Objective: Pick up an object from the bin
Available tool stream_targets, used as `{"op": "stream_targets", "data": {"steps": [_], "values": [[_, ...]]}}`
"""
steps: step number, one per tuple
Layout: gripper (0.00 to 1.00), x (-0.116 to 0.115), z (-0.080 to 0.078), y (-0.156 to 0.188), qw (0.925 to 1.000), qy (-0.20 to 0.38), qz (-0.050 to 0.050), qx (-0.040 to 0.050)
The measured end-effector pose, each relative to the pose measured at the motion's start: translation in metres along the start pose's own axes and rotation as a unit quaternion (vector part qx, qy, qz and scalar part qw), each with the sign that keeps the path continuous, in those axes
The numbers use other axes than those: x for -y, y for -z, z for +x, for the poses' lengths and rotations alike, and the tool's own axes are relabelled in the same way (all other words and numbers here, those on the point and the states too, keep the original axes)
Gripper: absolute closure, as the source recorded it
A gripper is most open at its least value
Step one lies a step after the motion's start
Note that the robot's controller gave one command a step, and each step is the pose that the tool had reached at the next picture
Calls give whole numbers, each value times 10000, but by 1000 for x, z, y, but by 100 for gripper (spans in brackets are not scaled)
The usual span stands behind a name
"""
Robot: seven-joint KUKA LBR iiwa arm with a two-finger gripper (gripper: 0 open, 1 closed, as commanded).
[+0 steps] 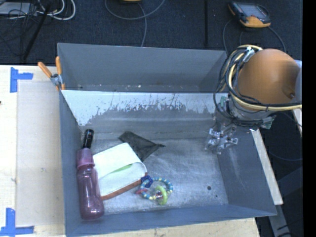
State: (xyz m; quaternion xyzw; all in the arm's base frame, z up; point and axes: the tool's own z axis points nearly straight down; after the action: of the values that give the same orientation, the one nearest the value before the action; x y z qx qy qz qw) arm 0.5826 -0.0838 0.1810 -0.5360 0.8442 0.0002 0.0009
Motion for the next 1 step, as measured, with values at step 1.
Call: {"op": "stream_targets", "data": {"steps": [1], "values": [[100, 17, -4, -3, 9968, 800, 1, 5]]}}
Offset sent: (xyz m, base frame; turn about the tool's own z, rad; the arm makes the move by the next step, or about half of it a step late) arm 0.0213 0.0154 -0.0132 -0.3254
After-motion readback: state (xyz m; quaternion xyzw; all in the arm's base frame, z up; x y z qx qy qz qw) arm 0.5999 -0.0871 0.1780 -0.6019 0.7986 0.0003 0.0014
